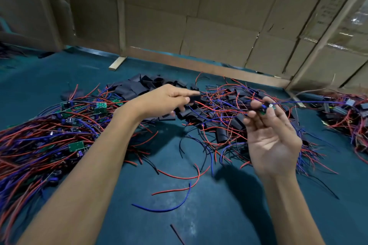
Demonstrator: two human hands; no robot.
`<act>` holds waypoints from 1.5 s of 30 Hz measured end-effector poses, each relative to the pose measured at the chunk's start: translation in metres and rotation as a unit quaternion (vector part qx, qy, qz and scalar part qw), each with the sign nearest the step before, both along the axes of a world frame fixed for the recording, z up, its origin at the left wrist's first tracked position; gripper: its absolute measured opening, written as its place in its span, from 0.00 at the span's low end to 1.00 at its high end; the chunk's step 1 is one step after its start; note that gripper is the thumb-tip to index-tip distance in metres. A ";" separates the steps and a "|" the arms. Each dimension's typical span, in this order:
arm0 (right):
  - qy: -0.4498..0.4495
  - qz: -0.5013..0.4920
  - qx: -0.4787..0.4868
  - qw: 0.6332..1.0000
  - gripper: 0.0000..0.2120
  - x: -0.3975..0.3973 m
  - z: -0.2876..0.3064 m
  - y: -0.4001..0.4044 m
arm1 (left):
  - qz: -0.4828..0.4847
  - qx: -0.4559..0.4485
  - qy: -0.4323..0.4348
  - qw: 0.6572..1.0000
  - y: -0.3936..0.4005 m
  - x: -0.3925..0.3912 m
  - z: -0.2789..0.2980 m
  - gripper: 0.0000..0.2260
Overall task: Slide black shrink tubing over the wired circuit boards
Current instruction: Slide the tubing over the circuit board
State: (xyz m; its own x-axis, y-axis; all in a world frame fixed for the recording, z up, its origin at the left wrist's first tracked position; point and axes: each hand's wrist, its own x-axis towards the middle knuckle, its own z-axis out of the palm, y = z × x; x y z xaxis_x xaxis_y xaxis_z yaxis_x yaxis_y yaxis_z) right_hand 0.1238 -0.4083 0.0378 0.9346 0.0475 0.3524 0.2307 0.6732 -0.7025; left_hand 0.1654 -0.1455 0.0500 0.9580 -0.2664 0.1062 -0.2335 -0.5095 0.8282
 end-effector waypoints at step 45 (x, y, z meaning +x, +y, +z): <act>-0.010 -0.063 -0.010 0.998 0.09 0.006 -0.004 -0.008 | -0.069 -0.048 0.026 0.996 -0.007 0.004 -0.011 0.14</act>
State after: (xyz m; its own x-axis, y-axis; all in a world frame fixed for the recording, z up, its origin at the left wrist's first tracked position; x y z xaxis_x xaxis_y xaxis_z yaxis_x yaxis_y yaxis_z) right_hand 0.1297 -0.4161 0.0341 0.9267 -0.0626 0.3705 0.3263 0.6232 -0.7107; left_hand 0.1692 -0.1526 0.0395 0.9178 -0.3869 0.0890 -0.2520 -0.3943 0.8838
